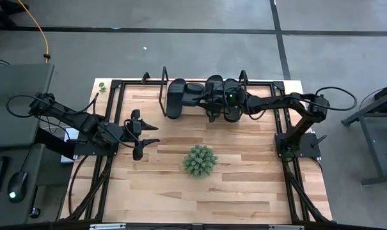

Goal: Pick and place slides into the shelf
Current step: Put the black slide on the shelf

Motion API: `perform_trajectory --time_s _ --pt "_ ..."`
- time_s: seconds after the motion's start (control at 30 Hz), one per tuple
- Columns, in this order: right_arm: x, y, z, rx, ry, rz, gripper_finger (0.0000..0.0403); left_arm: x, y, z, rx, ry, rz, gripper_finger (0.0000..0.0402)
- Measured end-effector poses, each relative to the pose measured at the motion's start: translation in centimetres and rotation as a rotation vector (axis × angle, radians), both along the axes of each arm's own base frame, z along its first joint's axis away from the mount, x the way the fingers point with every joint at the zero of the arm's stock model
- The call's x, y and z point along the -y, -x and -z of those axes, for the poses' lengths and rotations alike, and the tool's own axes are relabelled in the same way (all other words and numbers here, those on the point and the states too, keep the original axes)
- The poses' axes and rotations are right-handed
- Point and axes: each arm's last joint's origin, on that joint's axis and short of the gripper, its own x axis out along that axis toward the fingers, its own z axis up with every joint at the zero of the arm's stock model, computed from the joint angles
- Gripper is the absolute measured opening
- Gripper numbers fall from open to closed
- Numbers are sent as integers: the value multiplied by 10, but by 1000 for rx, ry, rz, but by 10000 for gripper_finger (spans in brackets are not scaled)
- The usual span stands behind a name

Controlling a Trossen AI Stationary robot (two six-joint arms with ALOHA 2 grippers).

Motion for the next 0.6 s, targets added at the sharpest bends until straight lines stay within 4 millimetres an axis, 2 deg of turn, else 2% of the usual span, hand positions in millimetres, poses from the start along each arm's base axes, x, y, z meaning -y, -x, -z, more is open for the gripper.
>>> perform_trajectory --time_s 0.3,0.6 --pt "21 -2 17 27 -28 3 52 0 0 0 0 0 0 198" --pt "33 -5 41 -5 -68 25 52 0 0 0 0 1 0 198"
